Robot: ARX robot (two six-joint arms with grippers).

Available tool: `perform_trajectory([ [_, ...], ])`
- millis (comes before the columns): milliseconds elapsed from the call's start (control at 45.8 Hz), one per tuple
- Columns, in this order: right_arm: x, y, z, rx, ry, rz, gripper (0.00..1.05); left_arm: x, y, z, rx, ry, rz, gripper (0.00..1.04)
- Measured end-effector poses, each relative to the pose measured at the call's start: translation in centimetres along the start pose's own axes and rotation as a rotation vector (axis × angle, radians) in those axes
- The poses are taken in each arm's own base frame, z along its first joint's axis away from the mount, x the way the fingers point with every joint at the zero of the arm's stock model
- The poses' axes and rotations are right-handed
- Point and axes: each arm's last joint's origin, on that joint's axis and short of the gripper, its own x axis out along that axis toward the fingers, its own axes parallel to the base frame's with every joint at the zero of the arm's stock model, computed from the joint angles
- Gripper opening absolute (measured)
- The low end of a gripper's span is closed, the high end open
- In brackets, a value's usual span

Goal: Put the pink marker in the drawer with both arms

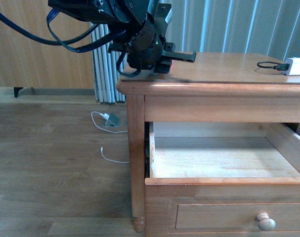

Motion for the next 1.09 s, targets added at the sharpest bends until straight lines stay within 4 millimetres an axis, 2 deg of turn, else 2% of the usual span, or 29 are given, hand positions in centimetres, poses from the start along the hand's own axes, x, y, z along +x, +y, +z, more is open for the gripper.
perform_trajectory([
  [131,0.0,0.0,0.0,0.000,0.000,0.000,0.96,-0.7,0.2,-0.4,-0.003,-0.022,-0.045,0.15],
  [415,0.0,0.0,0.0,0.000,0.000,0.000,0.96,-4.7,0.4,-1.9,0.002,-0.064,-0.169,0.14],
  [567,0.0,0.0,0.0,0.000,0.000,0.000,0.96,-8.7,-0.1,-2.6,0.031,-0.100,-0.276,0.14],
  [742,0.0,0.0,0.0,0.000,0.000,0.000,0.96,-11.4,-1.6,-4.2,0.090,-0.096,-0.391,0.14],
  [938,0.0,0.0,0.0,0.000,0.000,0.000,0.96,-11.9,-3.6,-6.4,0.170,-0.044,-0.501,0.14],
  [1091,0.0,0.0,0.0,0.000,0.000,0.000,0.96,-10.5,-4.5,-7.9,0.211,0.005,-0.497,0.14],
])
